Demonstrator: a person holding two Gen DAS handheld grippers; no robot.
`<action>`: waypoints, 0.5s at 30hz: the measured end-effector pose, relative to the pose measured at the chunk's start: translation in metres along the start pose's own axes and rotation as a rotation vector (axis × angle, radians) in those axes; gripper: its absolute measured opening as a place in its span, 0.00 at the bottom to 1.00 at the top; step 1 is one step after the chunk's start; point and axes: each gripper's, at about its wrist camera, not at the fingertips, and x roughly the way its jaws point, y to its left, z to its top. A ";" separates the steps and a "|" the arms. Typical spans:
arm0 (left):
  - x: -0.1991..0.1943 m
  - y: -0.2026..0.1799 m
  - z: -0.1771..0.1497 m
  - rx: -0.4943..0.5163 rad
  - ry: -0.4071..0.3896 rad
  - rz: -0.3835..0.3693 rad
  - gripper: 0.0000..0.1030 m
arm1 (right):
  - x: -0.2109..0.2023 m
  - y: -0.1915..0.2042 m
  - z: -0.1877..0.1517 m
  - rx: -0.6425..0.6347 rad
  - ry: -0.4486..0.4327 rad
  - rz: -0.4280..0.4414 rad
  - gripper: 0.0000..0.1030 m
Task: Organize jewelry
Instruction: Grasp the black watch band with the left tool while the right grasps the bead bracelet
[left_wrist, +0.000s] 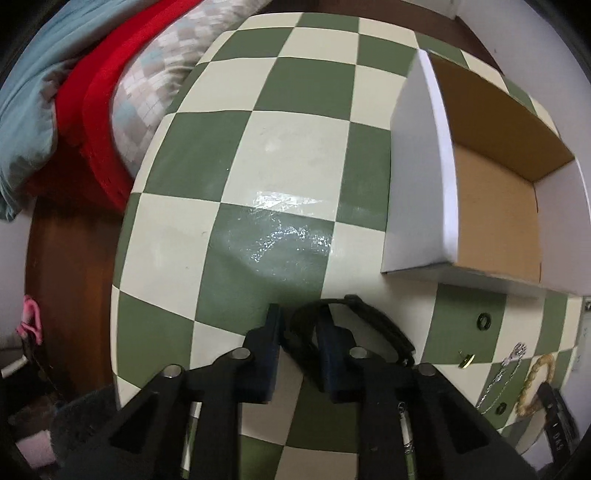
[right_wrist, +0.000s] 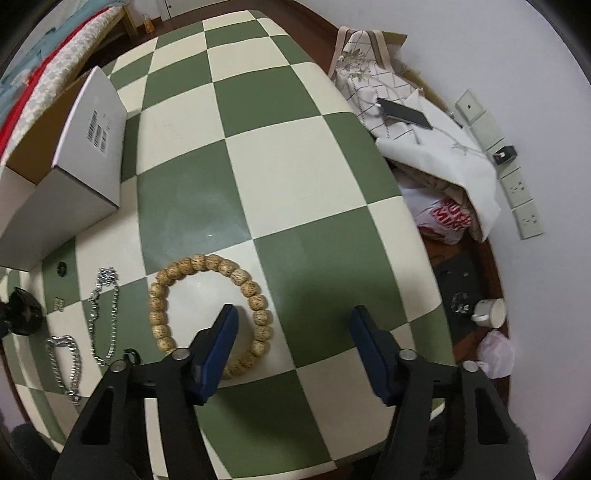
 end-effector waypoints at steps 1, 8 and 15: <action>-0.001 -0.002 -0.002 0.019 -0.010 0.012 0.15 | 0.000 0.000 -0.001 -0.002 -0.005 0.002 0.57; -0.014 -0.011 -0.027 0.122 -0.079 0.082 0.12 | -0.006 0.017 -0.007 -0.075 -0.034 0.024 0.09; -0.055 -0.026 -0.070 0.198 -0.163 0.093 0.10 | -0.028 0.014 -0.004 -0.032 -0.054 0.119 0.09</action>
